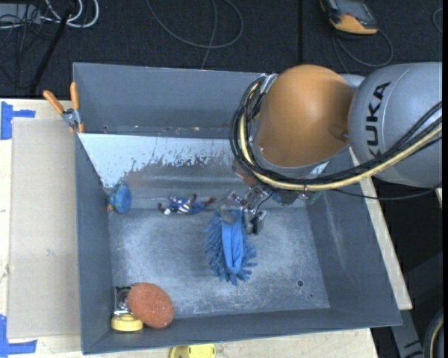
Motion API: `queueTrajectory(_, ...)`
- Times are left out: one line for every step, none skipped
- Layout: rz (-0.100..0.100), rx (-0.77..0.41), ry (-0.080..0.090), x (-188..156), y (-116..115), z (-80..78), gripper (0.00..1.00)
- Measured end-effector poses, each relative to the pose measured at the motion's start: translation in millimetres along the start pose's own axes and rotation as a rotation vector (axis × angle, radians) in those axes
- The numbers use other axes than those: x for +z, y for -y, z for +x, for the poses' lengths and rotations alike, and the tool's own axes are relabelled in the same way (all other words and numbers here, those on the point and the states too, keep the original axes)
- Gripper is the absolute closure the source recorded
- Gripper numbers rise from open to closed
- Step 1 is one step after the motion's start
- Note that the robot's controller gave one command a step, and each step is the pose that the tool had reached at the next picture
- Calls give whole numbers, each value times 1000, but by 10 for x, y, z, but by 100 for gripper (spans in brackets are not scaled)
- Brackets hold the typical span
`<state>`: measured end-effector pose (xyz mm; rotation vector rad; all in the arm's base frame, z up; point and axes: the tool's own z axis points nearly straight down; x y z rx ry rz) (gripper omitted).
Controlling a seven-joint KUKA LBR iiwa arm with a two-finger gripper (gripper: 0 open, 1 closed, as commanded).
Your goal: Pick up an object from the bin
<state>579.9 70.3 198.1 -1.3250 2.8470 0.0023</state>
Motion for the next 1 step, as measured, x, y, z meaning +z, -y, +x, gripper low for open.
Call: queueTrajectory(-4,-12,-5,-506,-64,67,100)
